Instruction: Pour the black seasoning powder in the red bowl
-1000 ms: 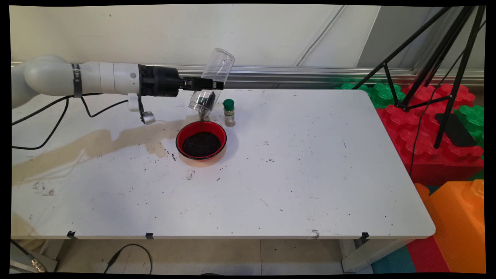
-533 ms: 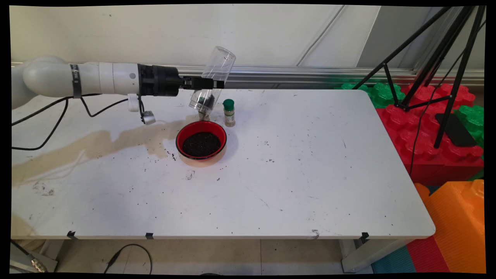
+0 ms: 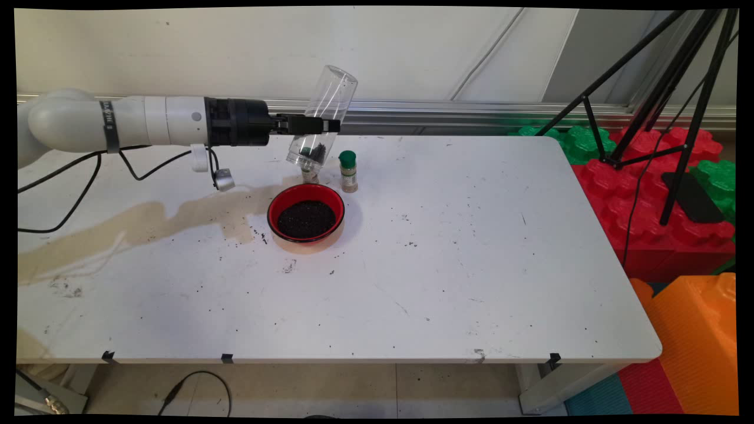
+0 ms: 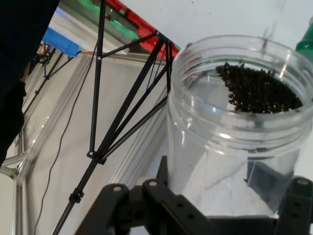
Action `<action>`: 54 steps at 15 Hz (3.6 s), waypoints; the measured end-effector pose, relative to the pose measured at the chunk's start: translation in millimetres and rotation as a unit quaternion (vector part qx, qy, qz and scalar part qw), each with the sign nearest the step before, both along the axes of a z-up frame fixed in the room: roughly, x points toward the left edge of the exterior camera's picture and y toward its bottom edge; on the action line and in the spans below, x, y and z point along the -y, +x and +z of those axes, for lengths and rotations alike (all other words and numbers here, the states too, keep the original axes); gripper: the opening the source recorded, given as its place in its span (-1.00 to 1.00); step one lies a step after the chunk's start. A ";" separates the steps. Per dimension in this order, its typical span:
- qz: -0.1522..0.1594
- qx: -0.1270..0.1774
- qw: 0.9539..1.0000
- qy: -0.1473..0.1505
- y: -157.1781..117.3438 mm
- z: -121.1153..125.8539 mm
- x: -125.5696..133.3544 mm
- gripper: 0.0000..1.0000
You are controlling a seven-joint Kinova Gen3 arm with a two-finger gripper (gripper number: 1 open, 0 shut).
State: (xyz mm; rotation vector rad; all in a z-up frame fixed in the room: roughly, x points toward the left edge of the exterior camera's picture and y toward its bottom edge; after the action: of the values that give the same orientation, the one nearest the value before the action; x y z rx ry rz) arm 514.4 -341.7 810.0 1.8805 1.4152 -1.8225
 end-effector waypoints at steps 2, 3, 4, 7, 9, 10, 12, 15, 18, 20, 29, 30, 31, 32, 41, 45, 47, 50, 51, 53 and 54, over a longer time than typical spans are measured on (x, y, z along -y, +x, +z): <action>-0.001 -0.001 1.000 -0.005 0.2 0.5 -2.2 -1.00; -0.001 -0.001 1.000 -0.009 0.5 0.9 -3.7 -1.00; -0.001 -0.001 1.000 -0.012 0.7 1.1 -5.0 -1.00; -0.001 0.001 1.000 -0.025 2.3 1.5 -8.0 -1.00; 0.000 0.002 0.999 -0.033 3.5 1.5 -9.5 -1.00; 0.000 0.003 0.999 -0.037 3.9 1.6 -10.2 -1.00; 0.001 0.003 0.999 -0.044 4.9 2.1 -11.7 -1.00; 0.001 0.003 0.999 -0.054 6.1 3.2 -14.4 -1.00; -0.001 0.004 0.998 -0.062 7.1 4.4 -17.9 -1.00; -0.002 0.004 0.998 -0.067 7.7 5.4 -20.1 -1.00; -0.009 0.007 0.997 -0.083 10.9 8.7 -32.1 -1.00; -0.009 0.008 0.996 -0.083 11.0 8.9 -32.8 -1.00; -0.010 0.008 0.996 -0.084 11.2 9.3 -34.0 -1.00; -0.010 0.008 0.996 -0.085 11.3 9.4 -34.7 -1.00; -0.001 -0.011 0.998 -0.057 9.1 10.7 -37.3 -1.00; 0.012 -0.033 0.999 -0.034 9.6 15.7 -38.8 -1.00; 0.018 -0.043 0.999 -0.024 9.8 18.6 -39.7 -1.00; 0.028 -0.060 0.998 -0.007 10.9 24.1 -42.2 -1.00; 0.031 -0.064 0.997 -0.002 11.1 25.6 -42.8 -1.00; 0.042 -0.080 0.996 0.011 11.8 29.9 -44.5 -1.00; 0.046 -0.089 0.995 0.018 11.8 32.1 -45.3 -1.00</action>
State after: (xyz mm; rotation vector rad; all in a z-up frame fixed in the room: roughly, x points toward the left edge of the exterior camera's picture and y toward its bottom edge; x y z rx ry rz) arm 526.2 -296.4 842.1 1.6735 1.5731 -1.9736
